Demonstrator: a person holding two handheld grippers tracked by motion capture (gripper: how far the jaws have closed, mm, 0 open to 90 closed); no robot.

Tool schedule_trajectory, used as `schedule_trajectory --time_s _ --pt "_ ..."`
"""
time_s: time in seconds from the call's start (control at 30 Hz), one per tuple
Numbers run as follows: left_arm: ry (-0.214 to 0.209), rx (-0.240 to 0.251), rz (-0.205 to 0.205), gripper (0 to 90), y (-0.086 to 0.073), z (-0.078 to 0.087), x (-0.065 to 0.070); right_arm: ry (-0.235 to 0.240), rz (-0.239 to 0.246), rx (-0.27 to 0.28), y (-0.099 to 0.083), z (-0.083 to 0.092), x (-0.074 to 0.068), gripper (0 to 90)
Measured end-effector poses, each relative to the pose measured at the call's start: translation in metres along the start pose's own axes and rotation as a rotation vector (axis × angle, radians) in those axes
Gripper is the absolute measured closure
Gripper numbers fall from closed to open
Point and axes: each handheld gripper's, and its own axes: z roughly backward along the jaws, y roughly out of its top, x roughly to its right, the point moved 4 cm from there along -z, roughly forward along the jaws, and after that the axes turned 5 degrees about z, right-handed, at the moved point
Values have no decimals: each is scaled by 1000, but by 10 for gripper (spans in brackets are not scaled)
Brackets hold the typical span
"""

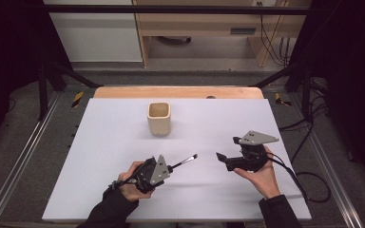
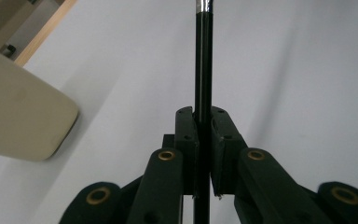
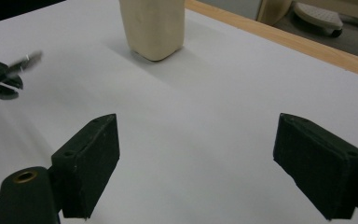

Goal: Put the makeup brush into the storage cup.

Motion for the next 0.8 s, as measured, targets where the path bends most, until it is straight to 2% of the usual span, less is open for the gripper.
schedule_trajectory --time_s 0.2,0.23,0.3,0.33,0.43,0.47,0.5,0.6,0.67,0.8 --pt "28 51 110 833 -2 9 -14 -32 -45 44 -14 9 6 117" --pt "28 51 110 833 -2 9 -14 -35 -47 50 -16 11 8 113" --pt "33 73 160 833 -4 12 -18 -41 -56 55 -17 12 8 109" --pt "29 99 217 833 -5 13 -20 -41 -58 59 -19 14 9 105" --pt "35 123 283 833 -8 14 -25 -61 -61 64 -26 17 11 93" --pt "50 131 307 833 -10 14 -27 -70 -74 78 -32 20 13 82" --pt "50 131 307 832 -10 14 -27 -74 -80 83 -34 21 14 79" --pt "75 147 341 832 -12 14 -31 -82 -92 93 -39 24 17 77" --pt "92 173 371 832 -13 16 -34 -87 -116 124 -43 29 22 66" --pt "106 197 402 832 -13 19 -37 -103 -124 135 -44 31 25 59"
